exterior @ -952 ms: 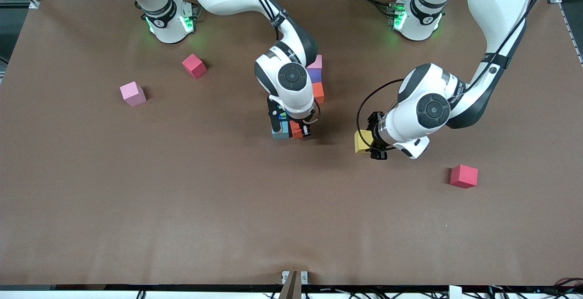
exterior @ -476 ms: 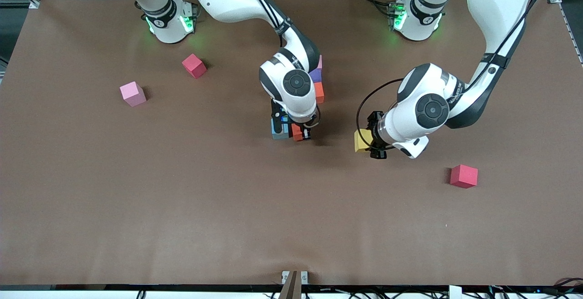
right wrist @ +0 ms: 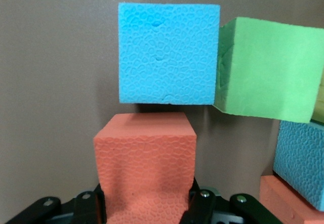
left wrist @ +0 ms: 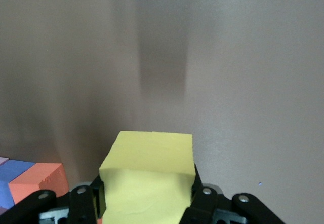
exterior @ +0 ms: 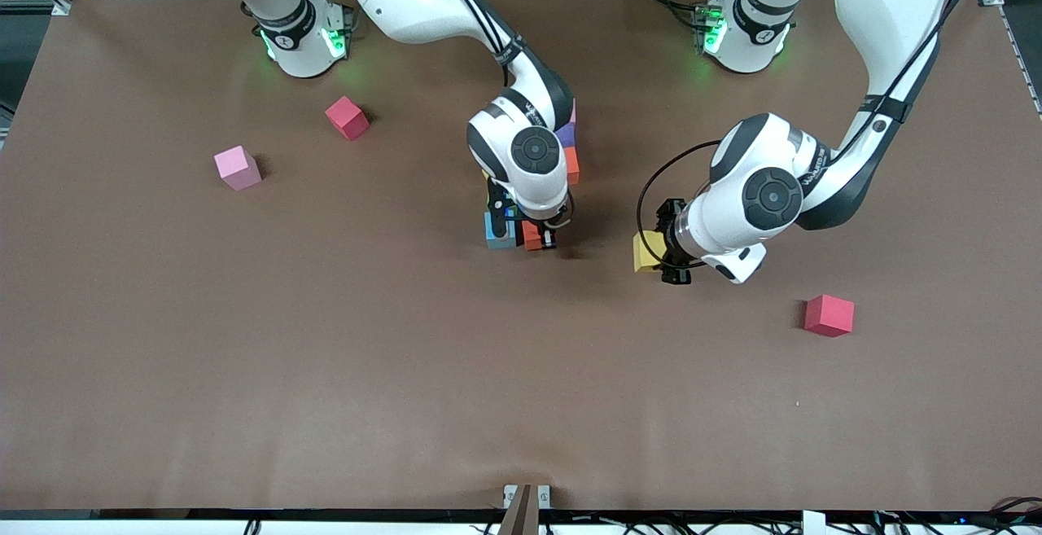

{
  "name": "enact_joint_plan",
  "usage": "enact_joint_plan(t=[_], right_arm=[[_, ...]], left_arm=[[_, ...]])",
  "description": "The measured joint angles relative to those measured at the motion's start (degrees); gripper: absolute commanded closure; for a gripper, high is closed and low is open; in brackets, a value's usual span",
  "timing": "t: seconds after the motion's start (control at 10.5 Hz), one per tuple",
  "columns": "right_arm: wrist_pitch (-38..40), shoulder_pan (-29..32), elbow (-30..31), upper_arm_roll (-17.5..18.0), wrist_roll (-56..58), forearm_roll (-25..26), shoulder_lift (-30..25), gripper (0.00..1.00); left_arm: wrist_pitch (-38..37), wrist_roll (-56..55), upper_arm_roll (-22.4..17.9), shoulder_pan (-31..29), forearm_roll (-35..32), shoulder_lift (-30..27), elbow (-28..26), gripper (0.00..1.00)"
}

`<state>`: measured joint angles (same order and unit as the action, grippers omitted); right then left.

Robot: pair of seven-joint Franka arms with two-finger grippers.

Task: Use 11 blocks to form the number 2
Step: 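Lower the orange cube below the cyan cube with the right gripper, then press the orange cube into place and open the right gripper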

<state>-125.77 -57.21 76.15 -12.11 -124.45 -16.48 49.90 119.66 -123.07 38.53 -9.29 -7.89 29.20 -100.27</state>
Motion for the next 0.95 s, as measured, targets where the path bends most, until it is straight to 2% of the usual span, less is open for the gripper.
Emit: enact_joint_plan(t=[0.95], right_arm=[[-0.5,0.0,1.1,-0.8,-1.4,0.1,0.3,1.00]], left_arm=[[0.0,0.0,0.0,0.0,0.0,0.0,-0.1,0.62]])
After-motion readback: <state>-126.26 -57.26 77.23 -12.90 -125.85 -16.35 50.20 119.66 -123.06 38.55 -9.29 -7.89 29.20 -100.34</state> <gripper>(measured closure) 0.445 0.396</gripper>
